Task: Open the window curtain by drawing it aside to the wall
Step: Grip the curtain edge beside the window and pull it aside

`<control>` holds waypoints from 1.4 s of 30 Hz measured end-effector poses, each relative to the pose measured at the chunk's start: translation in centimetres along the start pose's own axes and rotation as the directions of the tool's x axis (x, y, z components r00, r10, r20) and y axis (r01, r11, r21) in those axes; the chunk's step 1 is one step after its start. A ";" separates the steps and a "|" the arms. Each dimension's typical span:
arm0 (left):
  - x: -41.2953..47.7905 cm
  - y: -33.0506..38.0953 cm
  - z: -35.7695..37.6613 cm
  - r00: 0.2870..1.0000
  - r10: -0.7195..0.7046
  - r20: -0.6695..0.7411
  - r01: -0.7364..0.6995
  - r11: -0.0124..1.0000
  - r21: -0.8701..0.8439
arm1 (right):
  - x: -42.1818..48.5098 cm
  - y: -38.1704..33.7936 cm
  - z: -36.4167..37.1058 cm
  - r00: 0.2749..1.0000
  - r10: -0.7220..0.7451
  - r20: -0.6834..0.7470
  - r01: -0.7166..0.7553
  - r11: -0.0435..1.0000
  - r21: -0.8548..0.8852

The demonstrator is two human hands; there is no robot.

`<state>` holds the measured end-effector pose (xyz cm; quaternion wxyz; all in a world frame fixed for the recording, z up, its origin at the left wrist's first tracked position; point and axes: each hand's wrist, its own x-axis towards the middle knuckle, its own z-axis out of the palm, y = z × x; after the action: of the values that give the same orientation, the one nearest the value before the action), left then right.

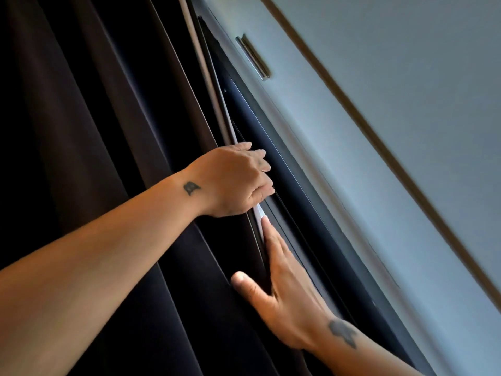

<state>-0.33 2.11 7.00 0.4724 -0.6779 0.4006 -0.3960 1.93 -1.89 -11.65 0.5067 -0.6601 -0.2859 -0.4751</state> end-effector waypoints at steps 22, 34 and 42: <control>-7.2 -0.3 1.0 0.878 -0.074 0.473 -0.037 0.975 0.221 | -7.7 -1.1 7.2 0.993 0.114 0.022 -0.112 0.990 -0.083; -13.3 -0.8 0.4 0.898 -0.085 0.431 0.015 0.986 0.163 | -9.0 -4.1 10.6 0.998 0.028 -0.052 -0.029 0.999 -0.015; -18.1 -1.3 -0.1 0.888 -0.114 0.445 0.051 0.987 0.150 | -9.6 -7.2 13.1 1.000 -0.018 -0.004 0.019 0.998 0.064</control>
<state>-6.83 19.01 5.41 0.5798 -0.7344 0.2230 -0.2734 -3.56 13.75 -18.01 0.5236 -0.6402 -0.3064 -0.4714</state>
